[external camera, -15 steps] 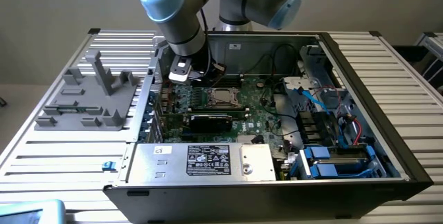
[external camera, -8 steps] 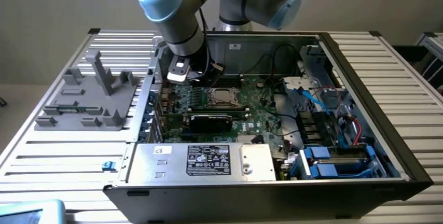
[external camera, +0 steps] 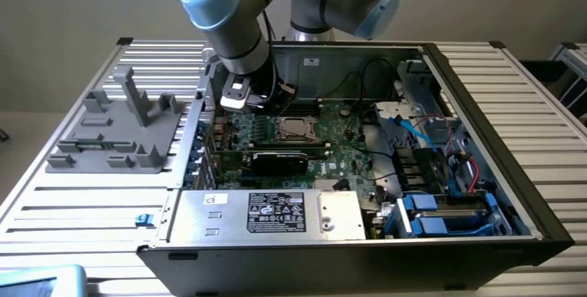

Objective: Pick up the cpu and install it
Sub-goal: 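Install the first cpu locking lever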

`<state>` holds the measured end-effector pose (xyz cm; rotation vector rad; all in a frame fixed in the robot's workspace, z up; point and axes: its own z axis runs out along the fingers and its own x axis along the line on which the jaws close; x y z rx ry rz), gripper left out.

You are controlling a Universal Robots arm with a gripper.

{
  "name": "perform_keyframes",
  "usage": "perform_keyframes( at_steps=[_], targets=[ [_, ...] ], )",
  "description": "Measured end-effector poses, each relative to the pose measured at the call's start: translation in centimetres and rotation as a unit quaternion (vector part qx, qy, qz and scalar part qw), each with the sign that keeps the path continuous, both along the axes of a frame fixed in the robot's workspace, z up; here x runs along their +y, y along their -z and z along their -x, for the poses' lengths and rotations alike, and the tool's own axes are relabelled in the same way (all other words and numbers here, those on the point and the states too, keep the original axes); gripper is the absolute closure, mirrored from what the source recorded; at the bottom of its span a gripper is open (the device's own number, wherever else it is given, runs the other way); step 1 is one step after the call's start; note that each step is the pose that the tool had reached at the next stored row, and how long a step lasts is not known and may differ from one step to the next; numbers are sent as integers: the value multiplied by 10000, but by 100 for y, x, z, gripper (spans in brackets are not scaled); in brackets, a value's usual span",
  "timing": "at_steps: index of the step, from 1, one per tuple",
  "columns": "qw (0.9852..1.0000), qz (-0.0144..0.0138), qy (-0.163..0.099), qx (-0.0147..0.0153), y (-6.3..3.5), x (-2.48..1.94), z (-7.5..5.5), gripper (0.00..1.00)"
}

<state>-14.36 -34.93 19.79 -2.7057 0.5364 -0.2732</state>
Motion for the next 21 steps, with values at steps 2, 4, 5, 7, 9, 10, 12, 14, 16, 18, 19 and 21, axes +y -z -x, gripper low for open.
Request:
perform_keyframes(
  at_steps=[2,4,5,7,9,10,12,14,16,18,19,21],
  targets=[
    [10000,-10,0,-6,8,0,-1,89],
    [10000,-10,0,-8,18,0,-1,89],
    [10000,-9,0,-9,23,-1,-1,89],
    [10000,-9,1,-13,29,0,-4,89],
    [10000,-9,1,-17,34,0,-23,89],
    [10000,-10,2,-19,37,0,-31,89],
    [10000,-9,3,-20,39,-1,-41,89],
    [10000,-9,4,-21,40,0,-58,89],
    [10000,-9,5,-22,41,-1,-87,89],
    [10000,-8,6,-22,41,-1,-116,89],
    [10000,-9,6,-23,42,0,-131,89],
    [10000,-9,6,-22,43,-1,-161,89]
  ],
)
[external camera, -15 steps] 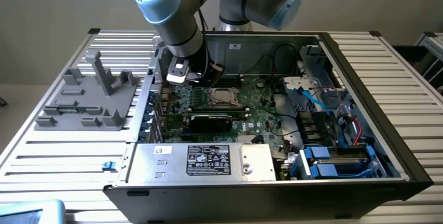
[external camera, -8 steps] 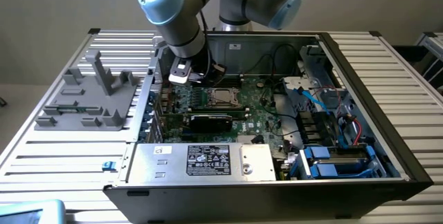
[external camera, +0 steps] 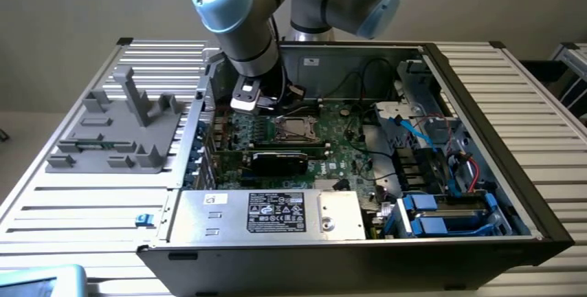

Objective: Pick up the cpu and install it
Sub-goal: 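Install the first cpu locking lever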

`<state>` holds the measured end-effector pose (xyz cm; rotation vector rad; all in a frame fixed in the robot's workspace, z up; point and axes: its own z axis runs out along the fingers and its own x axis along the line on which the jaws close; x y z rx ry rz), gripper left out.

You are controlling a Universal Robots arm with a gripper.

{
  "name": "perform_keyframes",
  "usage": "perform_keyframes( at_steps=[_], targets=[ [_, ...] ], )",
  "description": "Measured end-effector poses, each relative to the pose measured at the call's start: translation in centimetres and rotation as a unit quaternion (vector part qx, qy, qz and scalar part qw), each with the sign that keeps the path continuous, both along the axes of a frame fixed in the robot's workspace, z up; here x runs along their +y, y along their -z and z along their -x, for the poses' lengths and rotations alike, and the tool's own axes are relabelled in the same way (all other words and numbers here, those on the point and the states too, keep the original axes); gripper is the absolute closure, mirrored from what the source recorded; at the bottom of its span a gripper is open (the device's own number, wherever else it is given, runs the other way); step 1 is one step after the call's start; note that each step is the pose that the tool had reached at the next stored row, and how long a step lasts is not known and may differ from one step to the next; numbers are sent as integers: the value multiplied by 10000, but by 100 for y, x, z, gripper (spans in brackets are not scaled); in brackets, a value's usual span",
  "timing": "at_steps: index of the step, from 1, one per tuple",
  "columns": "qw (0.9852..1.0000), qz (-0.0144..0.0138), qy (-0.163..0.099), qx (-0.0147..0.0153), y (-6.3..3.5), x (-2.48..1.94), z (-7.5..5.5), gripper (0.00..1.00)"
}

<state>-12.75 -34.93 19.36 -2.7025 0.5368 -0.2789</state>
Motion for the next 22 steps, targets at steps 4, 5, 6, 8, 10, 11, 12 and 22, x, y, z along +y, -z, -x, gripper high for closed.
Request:
perform_keyframes(
  at_steps=[4,5,6,8,10,11,12,22],
  targets=[
    [10000,-1,0,-1,7,0,-47,89],
    [10000,-1,0,-1,11,0,-54,89],
    [10000,0,0,-1,14,0,-63,89],
    [10000,-1,0,-1,20,0,-82,89],
    [10000,-1,-1,-1,24,-1,-97,89],
    [10000,-1,0,-1,25,-3,-103,89],
    [10000,0,0,0,28,-5,-109,89],
    [10000,0,0,0,50,-15,-141,89]
  ],
)
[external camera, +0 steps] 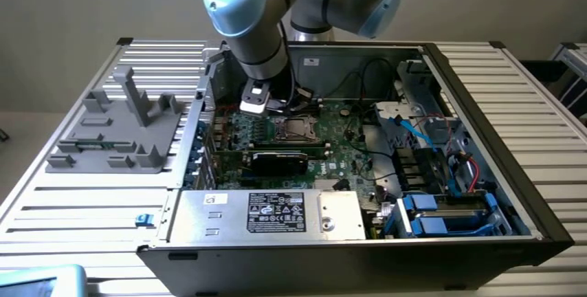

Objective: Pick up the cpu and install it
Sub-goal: 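Install the first cpu locking lever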

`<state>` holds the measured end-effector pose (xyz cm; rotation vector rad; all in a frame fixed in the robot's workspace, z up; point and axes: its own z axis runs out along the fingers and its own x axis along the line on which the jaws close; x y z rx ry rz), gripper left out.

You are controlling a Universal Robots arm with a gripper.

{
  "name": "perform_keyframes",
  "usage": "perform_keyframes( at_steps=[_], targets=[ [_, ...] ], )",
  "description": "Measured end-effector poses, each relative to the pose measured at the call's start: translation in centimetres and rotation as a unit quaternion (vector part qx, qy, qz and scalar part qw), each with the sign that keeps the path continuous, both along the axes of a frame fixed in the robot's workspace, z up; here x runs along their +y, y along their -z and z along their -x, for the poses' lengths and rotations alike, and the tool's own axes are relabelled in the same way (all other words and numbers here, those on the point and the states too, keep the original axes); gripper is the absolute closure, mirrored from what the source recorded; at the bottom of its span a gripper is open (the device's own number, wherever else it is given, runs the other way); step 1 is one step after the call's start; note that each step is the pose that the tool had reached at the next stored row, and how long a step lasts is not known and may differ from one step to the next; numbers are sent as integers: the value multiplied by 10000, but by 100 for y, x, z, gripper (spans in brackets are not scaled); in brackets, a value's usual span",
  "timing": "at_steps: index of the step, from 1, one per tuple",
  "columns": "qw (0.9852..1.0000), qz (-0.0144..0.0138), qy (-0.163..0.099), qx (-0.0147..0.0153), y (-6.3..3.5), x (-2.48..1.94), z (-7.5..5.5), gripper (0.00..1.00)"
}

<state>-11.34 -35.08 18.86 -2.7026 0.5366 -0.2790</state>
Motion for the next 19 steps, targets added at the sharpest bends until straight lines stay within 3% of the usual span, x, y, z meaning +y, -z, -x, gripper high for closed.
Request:
perform_keyframes(
  at_steps=[19],
  targets=[
    [10000,-1,0,-3,11,-9,-69,89]
  ],
)
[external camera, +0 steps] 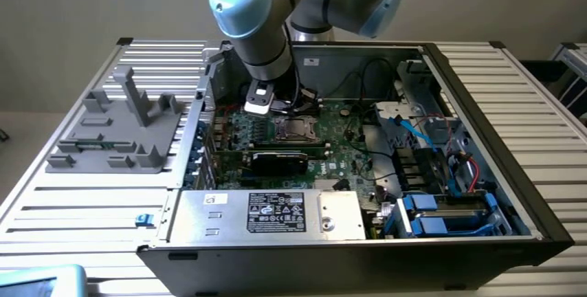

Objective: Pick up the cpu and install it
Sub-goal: 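Install the first cpu locking lever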

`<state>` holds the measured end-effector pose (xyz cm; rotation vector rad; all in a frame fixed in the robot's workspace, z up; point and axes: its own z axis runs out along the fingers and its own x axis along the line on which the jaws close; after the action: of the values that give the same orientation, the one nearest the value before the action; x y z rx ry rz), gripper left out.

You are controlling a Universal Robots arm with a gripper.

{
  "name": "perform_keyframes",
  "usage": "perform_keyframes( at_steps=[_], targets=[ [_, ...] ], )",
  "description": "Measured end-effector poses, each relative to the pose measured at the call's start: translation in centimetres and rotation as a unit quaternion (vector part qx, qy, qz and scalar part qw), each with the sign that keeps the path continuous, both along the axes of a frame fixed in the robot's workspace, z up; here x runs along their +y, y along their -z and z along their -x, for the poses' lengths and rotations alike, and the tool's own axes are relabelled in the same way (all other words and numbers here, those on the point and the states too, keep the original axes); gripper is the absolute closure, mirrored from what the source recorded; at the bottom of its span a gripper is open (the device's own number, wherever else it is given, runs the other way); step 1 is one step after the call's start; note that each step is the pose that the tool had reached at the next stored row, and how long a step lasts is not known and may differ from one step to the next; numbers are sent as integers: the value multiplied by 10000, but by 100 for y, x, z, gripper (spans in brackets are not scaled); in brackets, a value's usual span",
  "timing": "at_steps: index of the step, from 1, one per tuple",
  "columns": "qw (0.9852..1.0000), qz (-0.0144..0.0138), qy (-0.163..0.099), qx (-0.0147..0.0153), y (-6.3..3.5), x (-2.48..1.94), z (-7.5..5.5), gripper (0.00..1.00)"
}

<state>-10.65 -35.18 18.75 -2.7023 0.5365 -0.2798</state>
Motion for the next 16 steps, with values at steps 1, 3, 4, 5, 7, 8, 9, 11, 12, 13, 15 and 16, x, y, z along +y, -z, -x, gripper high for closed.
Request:
perform_keyframes(
  at_steps=[1,3,4,5,7,8,9,11,12,13,15,16],
  targets=[
    [10000,0,0,0,0,0,-9,89],
    [10000,0,0,-1,0,0,-30,89],
    [10000,0,0,-1,0,0,-40,89],
    [10000,0,0,-1,0,0,-51,89],
    [10000,0,0,-1,0,0,-71,89],
    [10000,0,0,-1,0,0,-82,89],
    [10000,0,0,-1,0,1,-93,89],
    [10000,0,0,-1,0,3,-111,89],
    [10000,0,0,-1,0,4,-120,89],
    [10000,0,0,-1,0,5,-129,89],
    [10000,0,0,-1,0,6,-150,89],
    [10000,0,0,-1,0,6,-159,89]
  ],
)
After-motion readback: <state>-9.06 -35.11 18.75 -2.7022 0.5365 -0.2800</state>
